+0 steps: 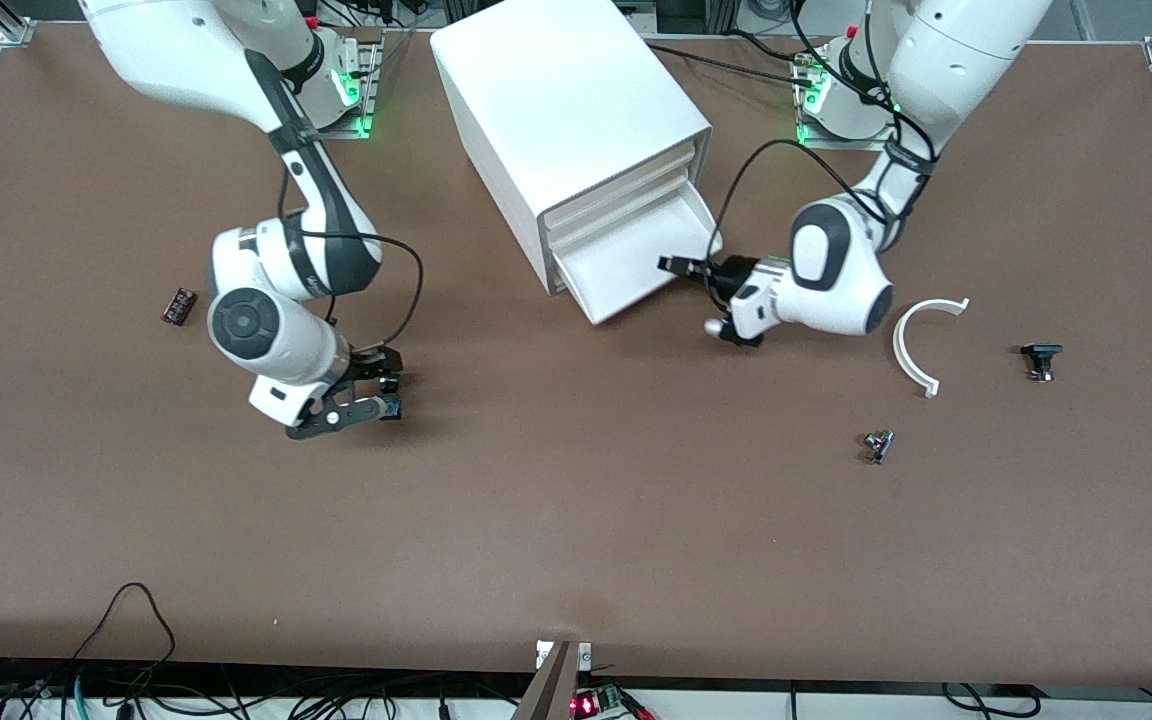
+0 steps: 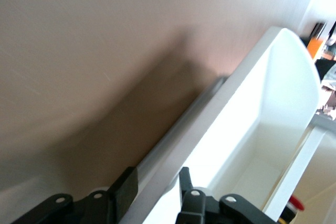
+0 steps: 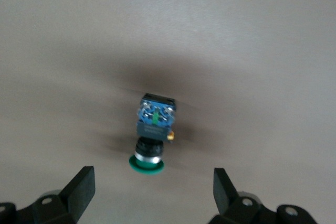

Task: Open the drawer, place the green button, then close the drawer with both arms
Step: 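Grasp the green button with the right gripper while the left gripper withdraws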

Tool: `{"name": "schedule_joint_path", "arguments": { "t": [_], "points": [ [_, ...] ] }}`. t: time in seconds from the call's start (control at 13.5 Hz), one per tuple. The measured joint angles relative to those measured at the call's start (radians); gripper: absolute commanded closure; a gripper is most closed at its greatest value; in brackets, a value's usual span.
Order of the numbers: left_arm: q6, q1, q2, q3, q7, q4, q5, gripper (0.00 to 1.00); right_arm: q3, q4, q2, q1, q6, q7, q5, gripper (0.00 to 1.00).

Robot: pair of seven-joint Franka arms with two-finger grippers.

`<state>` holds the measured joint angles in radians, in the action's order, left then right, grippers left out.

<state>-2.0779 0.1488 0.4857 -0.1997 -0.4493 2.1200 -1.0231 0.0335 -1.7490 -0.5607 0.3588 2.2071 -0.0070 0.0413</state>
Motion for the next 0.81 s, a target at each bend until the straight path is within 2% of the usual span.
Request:
{"name": "schedule_joint_path", "arguments": {
  "t": [0.07, 0.15, 0.22, 0.44, 0.59, 0.67, 0.81],
  "points": [
    [0.0, -0.008, 0.0, 0.014, -0.008, -0.013, 0.0, 0.55, -0.001, 0.001, -0.024, 0.0, 0.024, -0.008, 0.0, 0.0],
    [0.0, -0.013, -0.001, 0.017, -0.009, -0.023, -0.001, 0.04, -0.001, 0.001, -0.044, -0.001, 0.047, -0.017, 0.0, 0.0],
    [-0.002, -0.013, -0.003, 0.017, -0.012, -0.026, -0.001, 0.0, -0.001, 0.002, -0.061, -0.002, 0.065, -0.022, 0.0, 0.0],
    [-0.069, -0.019, -0.023, 0.034, -0.009, -0.033, -0.001, 0.0, 0.0, 0.004, -0.086, -0.003, 0.078, -0.026, 0.0, 0.01],
    [-0.082, -0.04, -0.069, 0.048, -0.007, -0.047, 0.006, 0.0, 0.0, 0.005, -0.093, -0.003, 0.089, -0.026, 0.0, 0.04],
    [-0.091, -0.054, -0.099, 0.053, -0.008, -0.052, 0.043, 0.0, 0.0, 0.005, -0.098, -0.003, 0.095, -0.026, 0.0, 0.08],
    [-0.108, -0.098, -0.172, 0.058, -0.005, -0.072, 0.236, 0.0, 0.0, 0.005, -0.108, -0.003, 0.101, -0.026, 0.006, 0.15]
  ]
}}
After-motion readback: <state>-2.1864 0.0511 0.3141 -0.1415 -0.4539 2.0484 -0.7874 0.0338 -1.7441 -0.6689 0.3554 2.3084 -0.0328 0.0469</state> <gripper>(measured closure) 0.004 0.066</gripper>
